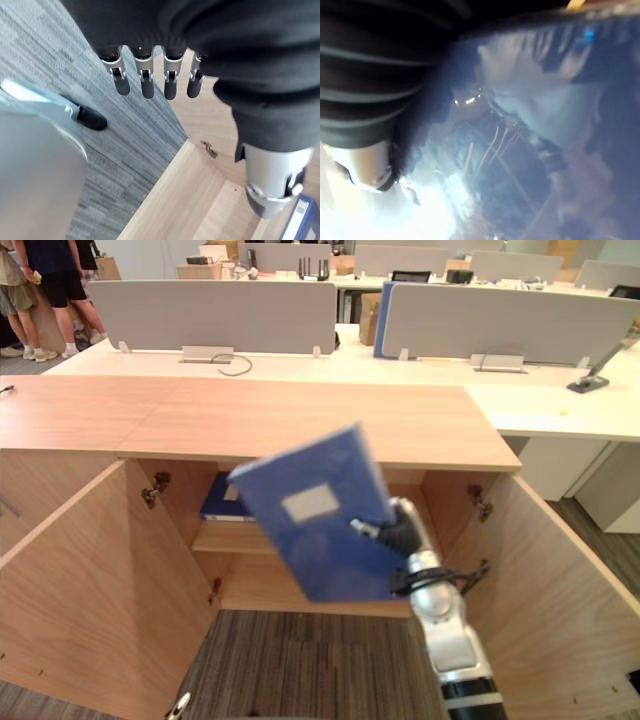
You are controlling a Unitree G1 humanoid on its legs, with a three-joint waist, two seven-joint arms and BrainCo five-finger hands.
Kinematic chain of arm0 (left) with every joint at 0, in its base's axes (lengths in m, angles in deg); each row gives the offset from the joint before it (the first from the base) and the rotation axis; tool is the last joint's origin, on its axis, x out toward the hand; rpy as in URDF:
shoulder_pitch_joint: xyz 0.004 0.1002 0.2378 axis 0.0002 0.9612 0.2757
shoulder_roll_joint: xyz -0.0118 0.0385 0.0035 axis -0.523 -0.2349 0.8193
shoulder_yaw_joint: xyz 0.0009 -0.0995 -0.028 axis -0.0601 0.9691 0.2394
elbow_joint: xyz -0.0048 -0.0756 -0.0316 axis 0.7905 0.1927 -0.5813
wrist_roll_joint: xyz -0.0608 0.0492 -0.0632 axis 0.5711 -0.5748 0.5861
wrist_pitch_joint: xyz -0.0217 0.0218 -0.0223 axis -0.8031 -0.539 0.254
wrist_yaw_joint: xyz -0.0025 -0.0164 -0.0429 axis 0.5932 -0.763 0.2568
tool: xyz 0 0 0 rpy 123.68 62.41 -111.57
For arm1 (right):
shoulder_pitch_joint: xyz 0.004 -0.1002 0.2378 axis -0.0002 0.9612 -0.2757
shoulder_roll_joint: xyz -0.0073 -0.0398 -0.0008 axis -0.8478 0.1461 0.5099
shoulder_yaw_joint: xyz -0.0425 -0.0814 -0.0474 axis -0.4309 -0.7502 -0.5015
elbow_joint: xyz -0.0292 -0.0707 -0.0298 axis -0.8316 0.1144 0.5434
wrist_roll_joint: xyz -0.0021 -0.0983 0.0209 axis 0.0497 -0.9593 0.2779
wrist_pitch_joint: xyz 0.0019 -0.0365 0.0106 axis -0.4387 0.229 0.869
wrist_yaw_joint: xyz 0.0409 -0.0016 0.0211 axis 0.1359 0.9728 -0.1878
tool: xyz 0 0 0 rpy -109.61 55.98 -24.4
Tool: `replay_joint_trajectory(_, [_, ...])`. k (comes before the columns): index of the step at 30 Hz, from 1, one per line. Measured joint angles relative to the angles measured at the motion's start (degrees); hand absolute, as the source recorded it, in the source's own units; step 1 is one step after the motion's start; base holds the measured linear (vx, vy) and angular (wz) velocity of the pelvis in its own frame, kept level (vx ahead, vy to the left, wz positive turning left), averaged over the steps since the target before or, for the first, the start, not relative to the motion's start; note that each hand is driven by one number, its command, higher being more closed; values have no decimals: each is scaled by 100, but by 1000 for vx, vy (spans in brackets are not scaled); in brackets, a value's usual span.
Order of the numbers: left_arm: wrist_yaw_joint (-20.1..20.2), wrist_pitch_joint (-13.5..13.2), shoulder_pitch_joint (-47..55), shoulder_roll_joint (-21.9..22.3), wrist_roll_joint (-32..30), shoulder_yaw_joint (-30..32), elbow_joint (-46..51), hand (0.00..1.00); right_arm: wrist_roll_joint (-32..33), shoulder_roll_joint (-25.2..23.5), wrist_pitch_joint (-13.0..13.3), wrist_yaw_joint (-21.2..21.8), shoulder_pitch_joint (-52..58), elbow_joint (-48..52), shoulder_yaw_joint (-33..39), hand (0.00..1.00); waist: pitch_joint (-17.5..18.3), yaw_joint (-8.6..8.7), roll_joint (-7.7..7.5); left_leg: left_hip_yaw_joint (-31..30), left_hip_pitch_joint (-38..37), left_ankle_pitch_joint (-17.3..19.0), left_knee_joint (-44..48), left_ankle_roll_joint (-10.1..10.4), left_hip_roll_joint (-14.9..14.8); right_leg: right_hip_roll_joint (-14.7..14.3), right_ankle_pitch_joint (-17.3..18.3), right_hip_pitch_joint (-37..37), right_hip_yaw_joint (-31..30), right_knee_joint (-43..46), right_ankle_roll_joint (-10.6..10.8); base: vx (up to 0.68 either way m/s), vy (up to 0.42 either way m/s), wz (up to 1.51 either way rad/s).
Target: Walk over to the cabinet, pick up the folder, carry it to the office cabinet, place the folder inside the office cabinet, then close the office cabinet door
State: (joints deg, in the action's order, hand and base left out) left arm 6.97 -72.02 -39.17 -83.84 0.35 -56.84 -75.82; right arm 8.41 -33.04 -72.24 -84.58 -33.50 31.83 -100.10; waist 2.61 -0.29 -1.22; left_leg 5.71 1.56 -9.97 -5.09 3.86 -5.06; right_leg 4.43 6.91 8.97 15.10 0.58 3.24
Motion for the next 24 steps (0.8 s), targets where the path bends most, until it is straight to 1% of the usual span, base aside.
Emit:
replay_joint_trajectory(2, [-226, -73, -68, 10, -338, 78, -121, 0, -397, 94, 138, 224, 3, -702, -658, 100, -41, -49, -24, -25, -12, 8, 0, -8, 39, 62, 17, 22, 29, 10, 26, 7, 40, 7])
replay_joint_trajectory(4, [-381, -111, -103, 60, -564, 183, -134, 0, -551, 102, 227, 382, 3, -1265, -979, 100, -139, -112, -17, -45, -20, 18, 0, -16, 72, 86, 35, 36, 48, 30, 49, 10, 29, 7])
replay_joint_trajectory(6, [-493, -152, -118, 107, -726, 299, -326, 0, -649, 95, 266, 432, 3, -1905, -1095, 100, -199, -137, -11, -54, -18, 50, 4, -40, 121, 123, 72, 36, 69, 51, 86, 23, 20, 7])
replay_joint_trajectory(8, [-589, -149, -121, 114, -744, 359, -466, 0, -654, 78, 206, 412, 0, -2301, -1045, 100, -276, -137, 3, -85, 126, 269, 260, -71, 165, 179, 194, -4, 98, 131, 101, 48, 22, 8])
replay_joint_trajectory(9, [-614, -149, -212, 125, -741, 380, -493, 0, -652, 10, 158, 399, -4, -2465, -866, 100, -419, -130, -23, -120, 407, 619, 938, -83, 162, 217, 236, -17, 107, 236, 107, 30, 25, 4])
replay_joint_trajectory(10, [-615, -149, -228, 164, -736, 403, -499, 0, -649, -60, 41, 350, -3, -2536, -730, 100, -558, -160, 62, -143, 708, 950, 1678, -84, 88, 194, 286, -7, 104, 333, 110, 0, 0, 0])
replay_joint_trajectory(12, [-616, -149, -246, 234, -719, 463, -509, 0, -636, -203, -56, 278, -3, -2674, -539, 100, -661, -174, 176, -201, 981, 1244, 2441, -93, -48, 166, 356, 46, 74, 401, 95, 43, 38, -7])
replay_joint_trajectory(13, [-616, -149, -271, 246, -711, 464, -518, 0, -637, -265, -106, 246, -2, -2700, -482, 100, -685, -184, 181, -231, 1073, 1251, 2664, -85, -55, 166, 359, 69, 51, 397, 91, 69, 14, -12])
replay_joint_trajectory(14, [-616, -150, -316, 298, -712, 468, -519, 0, -624, -360, -190, 168, -5, -2699, -397, 100, -751, -225, 198, -278, 1290, 1250, 3213, -84, -78, 176, 358, 139, 7, 395, 81, 64, 14, -19])
replay_joint_trajectory(15, [-614, -150, -325, 395, -711, 487, -522, 0, -607, -452, -261, 94, -5, -2699, -355, 100, -824, -252, 205, -318, 1616, 1290, 3898, -1, -80, 194, 365, 245, -35, 384, 67, 49, 13, -25])
replay_joint_trajectory(16, [-610, -149, -312, 451, -711, 489, -554, 0, -603, -489, -296, 81, 3, -2700, -346, 100, -829, -265, 207, -370, 1658, 1373, 3957, 38, -52, 209, 370, 318, -69, 382, 60, 85, 84, -35])
replay_joint_trajectory(17, [-607, -131, -303, 529, -691, 543, -566, 0, -565, -546, -359, 69, 2, -2691, -268, 100, -827, -306, 291, -523, 1641, 1596, 3675, 35, -12, 218, 374, 344, -151, 407, 60, 80, 116, -43])
replay_joint_trajectory(18, [-606, -129, -288, 578, -688, 545, -564, 0, -414, -607, -408, 10, 2, -2688, -170, 100, -825, -365, 360, -634, 1618, 1556, 3177, 42, 61, 220, 384, 317, -237, 409, 77, 81, 149, -45])
replay_joint_trajectory(19, [-606, -129, -267, 592, -688, 544, -564, 0, -344, -633, -423, -34, 0, -2685, -147, 100, -817, -389, 390, -671, 1569, 1421, 2876, 47, 79, 215, 407, 271, -281, 414, 111, 35, 121, -41])
replay_joint_trajectory(20, [-606, -128, -231, 626, -688, 544, -564, 0, -247, -658, -439, -73, -5, -2681, -124, 100, -801, -412, 462, -735, 1492, 1080, 2461, 48, 70, 175, 444, 253, -333, 424, 161, 69, 156, -32])
replay_joint_trajectory(21, [-605, -121, -266, 583, -674, 577, -555, 0, -164, -781, -512, -139, -9, -2691, -56, 100, -844, -423, 376, -674, 1400, 963, 2376, -50, 165, 301, 499, 277, -409, 460, 233, 144, 199, -29])
replay_joint_trajectory(22, [-608, -130, -302, 508, -683, 575, -551, 0, -114, -910, -524, -156, -26, -2678, -28, 100, -859, -419, 248, -571, 1355, 995, 2237, -87, 313, 452, 528, 240, -423, 443, 287, 154, 181, -16])
replay_joint_trajectory(23, [-608, -130, -330, 500, -692, 574, -550, 0, -103, -942, -529, -156, -44, -2679, -8, 100, -853, -412, 213, -541, 1348, 1018, 2242, -127, 358, 502, 516, 244, -431, 430, 302, 122, 120, -14])
replay_joint_trajectory(24, [-607, -131, -352, 504, -704, 574, -544, 0, -88, -980, -544, -156, -78, -2680, 6, 100, -853, -412, 225, -475, 1334, 1050, 2243, -173, 411, 575, 489, 244, -444, 417, 351, 87, 96, -13])
